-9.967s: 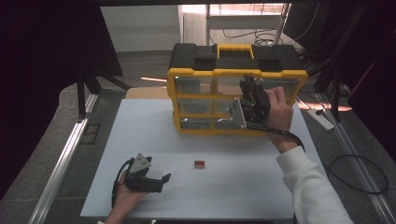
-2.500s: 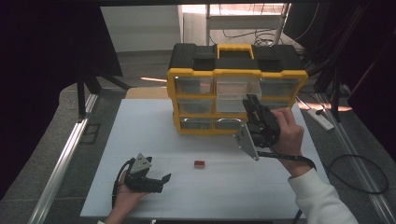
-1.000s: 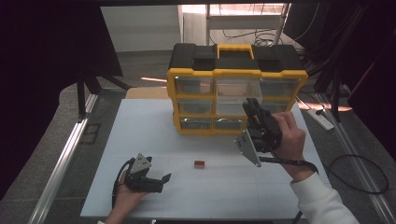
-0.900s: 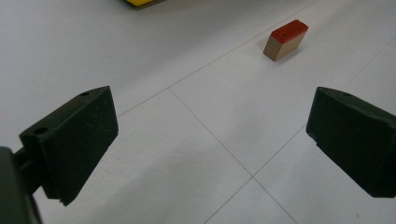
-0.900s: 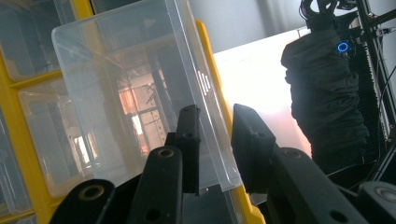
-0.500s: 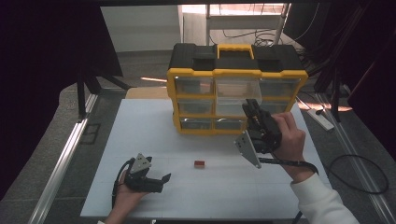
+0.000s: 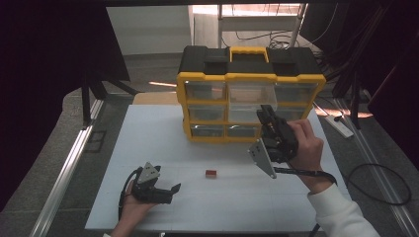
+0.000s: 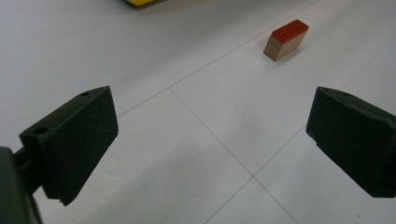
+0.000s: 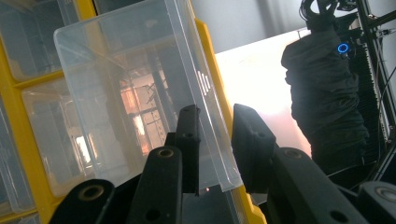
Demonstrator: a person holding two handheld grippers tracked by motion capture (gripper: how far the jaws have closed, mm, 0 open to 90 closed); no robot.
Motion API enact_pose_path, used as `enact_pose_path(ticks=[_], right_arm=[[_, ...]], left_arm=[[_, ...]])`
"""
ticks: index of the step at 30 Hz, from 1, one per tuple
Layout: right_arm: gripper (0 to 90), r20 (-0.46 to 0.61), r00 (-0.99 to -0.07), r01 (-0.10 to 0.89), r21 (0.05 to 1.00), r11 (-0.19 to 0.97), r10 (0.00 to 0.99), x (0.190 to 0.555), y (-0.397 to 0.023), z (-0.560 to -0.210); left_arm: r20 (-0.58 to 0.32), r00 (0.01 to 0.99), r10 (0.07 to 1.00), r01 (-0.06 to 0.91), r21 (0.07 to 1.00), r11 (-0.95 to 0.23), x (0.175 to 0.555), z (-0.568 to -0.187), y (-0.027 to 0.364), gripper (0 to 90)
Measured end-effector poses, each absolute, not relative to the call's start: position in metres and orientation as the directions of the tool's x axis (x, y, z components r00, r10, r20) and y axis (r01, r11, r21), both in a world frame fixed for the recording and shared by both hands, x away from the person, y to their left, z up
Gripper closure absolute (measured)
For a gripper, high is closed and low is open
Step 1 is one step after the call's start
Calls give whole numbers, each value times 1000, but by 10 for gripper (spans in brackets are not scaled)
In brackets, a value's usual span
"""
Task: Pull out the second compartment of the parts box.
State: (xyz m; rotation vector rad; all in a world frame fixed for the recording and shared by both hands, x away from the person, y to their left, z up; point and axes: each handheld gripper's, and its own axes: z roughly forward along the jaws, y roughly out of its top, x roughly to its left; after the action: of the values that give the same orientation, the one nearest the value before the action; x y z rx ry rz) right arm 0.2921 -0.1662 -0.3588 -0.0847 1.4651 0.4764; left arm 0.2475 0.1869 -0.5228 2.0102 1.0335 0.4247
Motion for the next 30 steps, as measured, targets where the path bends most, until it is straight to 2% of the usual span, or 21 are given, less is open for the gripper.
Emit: enact_pose_path(ticks=[7,11,18,30], right_arm=[[712,-965,33,-358,232,904,261,293,-166,-359],[575,-958,21,-369,259,893,287,291,-168,-356],[417,-933,-85,-386,355,851,350,286,-169,-355],[317,-832,-311,-376,552,744,460,279,-177,-353]], left_arm=[[-64,607,792,515,791,-331,247,-523,187,22],[-65,606,793,517,790,-330,248,-523,187,22],[-66,605,794,515,792,-327,247,-522,187,22],[-65,604,794,510,798,-322,247,-521,188,22]])
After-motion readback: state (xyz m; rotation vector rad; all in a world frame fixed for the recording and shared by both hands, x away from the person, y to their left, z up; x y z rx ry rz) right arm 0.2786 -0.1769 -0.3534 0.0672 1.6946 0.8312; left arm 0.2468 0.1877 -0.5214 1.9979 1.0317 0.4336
